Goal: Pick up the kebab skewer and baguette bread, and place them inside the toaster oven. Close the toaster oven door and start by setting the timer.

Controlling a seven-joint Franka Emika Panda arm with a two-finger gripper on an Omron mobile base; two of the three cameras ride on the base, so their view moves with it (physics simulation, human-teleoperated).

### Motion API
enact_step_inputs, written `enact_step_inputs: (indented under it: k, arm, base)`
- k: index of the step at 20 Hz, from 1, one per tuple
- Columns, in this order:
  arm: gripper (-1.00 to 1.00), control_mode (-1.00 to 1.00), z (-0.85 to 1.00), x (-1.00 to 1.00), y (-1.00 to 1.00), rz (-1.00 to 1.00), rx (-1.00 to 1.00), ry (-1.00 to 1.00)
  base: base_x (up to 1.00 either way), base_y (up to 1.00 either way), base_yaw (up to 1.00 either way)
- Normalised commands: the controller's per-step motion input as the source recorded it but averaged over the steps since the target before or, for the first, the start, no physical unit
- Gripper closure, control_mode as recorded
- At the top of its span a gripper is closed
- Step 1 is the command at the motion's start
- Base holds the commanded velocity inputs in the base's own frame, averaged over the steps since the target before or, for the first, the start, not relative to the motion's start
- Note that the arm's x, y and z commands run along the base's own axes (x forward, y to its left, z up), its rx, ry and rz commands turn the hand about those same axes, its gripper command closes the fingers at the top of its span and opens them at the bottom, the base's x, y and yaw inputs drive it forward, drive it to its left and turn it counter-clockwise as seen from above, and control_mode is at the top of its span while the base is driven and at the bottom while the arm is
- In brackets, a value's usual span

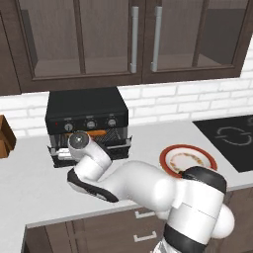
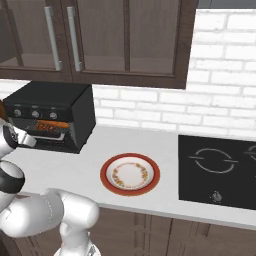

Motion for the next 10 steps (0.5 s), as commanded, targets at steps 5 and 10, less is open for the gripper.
enact_step_inputs:
  k: [5,10]
  arm:
    - [-1.00,-1.00,0.23,0.50,0.00,0.00,0.00,-0.01]
    - [-1.00,-1.00,0.09,0.25,0.00,0.00,0.00,-0.17]
  base:
    - [0.00,0.00,0.00]
    - [0.00,0.00,0.00]
